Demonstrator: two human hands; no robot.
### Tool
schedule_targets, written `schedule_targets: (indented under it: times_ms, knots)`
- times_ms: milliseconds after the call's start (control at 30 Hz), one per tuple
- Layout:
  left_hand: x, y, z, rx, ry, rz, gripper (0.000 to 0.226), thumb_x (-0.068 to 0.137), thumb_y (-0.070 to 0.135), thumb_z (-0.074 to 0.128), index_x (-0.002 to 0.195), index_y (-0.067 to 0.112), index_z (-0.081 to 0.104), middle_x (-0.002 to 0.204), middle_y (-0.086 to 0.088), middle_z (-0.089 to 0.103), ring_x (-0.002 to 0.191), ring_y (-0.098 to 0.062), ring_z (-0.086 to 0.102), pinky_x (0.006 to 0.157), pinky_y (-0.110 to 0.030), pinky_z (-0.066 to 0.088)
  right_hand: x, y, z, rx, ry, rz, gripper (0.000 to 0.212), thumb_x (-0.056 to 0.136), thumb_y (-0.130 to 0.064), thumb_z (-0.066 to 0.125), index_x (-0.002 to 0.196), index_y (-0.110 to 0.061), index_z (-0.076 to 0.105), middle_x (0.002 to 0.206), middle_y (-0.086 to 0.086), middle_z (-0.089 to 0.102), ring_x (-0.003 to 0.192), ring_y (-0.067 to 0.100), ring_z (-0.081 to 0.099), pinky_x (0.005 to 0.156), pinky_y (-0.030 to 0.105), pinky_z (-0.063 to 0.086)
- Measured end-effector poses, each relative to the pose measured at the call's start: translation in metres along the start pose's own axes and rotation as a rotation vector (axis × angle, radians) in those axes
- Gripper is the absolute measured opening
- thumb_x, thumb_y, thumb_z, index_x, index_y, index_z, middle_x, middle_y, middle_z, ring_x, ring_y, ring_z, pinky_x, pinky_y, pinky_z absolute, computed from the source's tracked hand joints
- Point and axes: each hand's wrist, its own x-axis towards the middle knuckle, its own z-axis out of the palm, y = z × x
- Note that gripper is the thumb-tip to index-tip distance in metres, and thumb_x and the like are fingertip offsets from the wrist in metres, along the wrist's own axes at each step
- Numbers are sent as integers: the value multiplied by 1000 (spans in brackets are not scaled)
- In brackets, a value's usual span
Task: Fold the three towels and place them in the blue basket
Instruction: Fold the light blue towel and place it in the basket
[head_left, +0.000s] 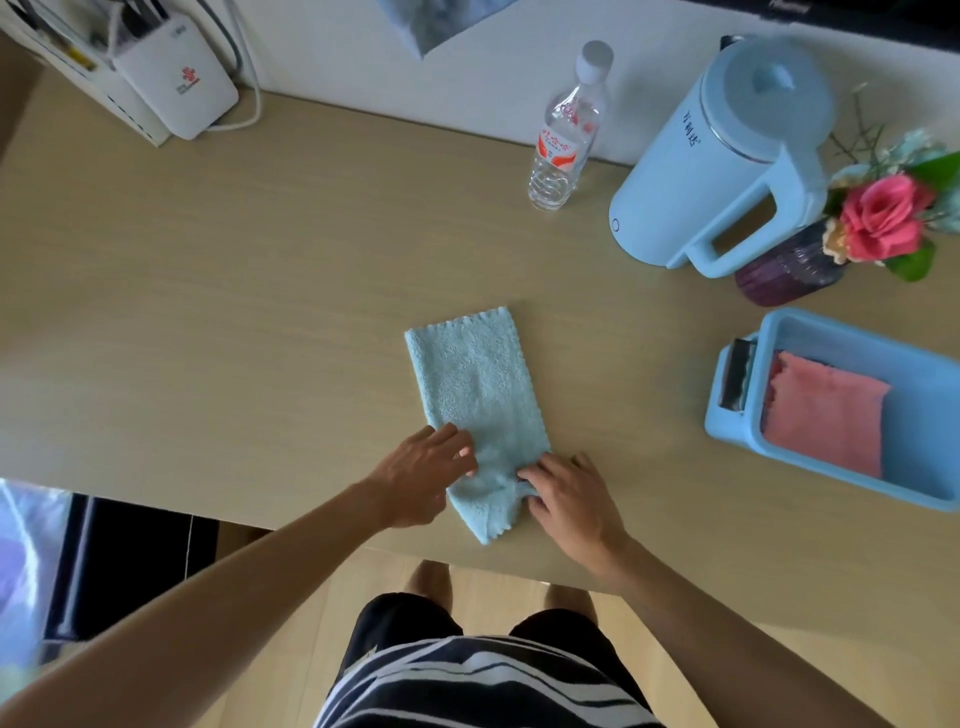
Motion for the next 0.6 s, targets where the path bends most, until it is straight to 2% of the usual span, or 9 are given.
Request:
schedule_targets:
  times_ms: [33, 133, 200, 300, 367, 433, 500, 533, 600]
  knots:
    - [-2, -1, -1, 13, -22, 1, 55, 64, 30, 73, 117, 25, 62, 120, 0, 59, 112, -21, 57, 92, -32, 51, 4, 2, -4, 41, -10, -5, 14, 79, -27, 61, 89, -23, 71, 90, -7, 60, 80, 17, 62, 79, 34, 42]
    - [-7, -3, 0, 57, -56, -8, 79, 63, 59, 72, 131, 22, 56, 129, 1, 56, 121, -20, 51, 99, -33, 46, 16, 8, -17, 175, -84, 3, 31, 81, -40, 50, 81, -18, 72, 94, -5, 54, 91, 16, 55, 84, 34, 43]
    - [-8, -1, 4, 41, -6, -38, 78, 66, 68, 65, 129, 23, 57, 126, 3, 56, 118, -19, 51, 97, -33, 46, 24, 8, -25, 267, -151, 25, 38, 83, -46, 50, 81, -15, 72, 98, -7, 54, 97, 14, 51, 88, 33, 40]
    - [-6, 5, 5, -205, 166, -179, 45, 77, 50, 65, 114, 24, 63, 106, 6, 63, 100, -19, 59, 86, -35, 45, 36, 1, -43, 529, -227, 83, 37, 86, -48, 56, 83, -14, 71, 93, -10, 61, 90, 11, 56, 83, 32, 43]
    - [-5, 10, 0, -445, 266, -291, 22, 79, 30, 58, 97, 20, 65, 85, 6, 65, 80, -19, 61, 75, -35, 43, 42, -5, -59, 755, -275, 164, 32, 85, -51, 60, 84, -20, 71, 80, -14, 63, 73, 6, 57, 69, 26, 43]
    - [-4, 11, -10, -635, 293, -391, 8, 84, 21, 52, 78, 19, 57, 63, 9, 54, 56, -15, 50, 61, -25, 37, 48, -6, -70, 926, -308, 203, 32, 80, -58, 63, 83, -26, 67, 68, -17, 58, 59, 4, 50, 58, 20, 37]
    - [-2, 6, -21, -707, 273, -482, 30, 96, 26, 51, 67, 22, 45, 53, 8, 43, 46, -9, 38, 50, -16, 27, 54, -2, -74, 1000, -291, 214, 43, 76, -61, 68, 94, -21, 68, 72, -18, 61, 62, 5, 54, 61, 19, 39]
    - [-1, 2, -24, -741, 249, -525, 39, 101, 28, 51, 64, 23, 40, 51, 8, 41, 45, -8, 36, 47, -17, 26, 56, 0, -76, 1011, -269, 225, 51, 74, -60, 72, 98, -15, 68, 75, -14, 62, 64, 8, 56, 64, 22, 40]
    - [0, -8, -27, -813, 236, -618, 44, 102, 30, 51, 62, 19, 37, 51, 7, 40, 44, -9, 33, 46, -21, 27, 64, 2, -74, 958, -221, 265, 48, 74, -49, 78, 90, -6, 62, 72, -2, 61, 61, 18, 53, 61, 34, 40]
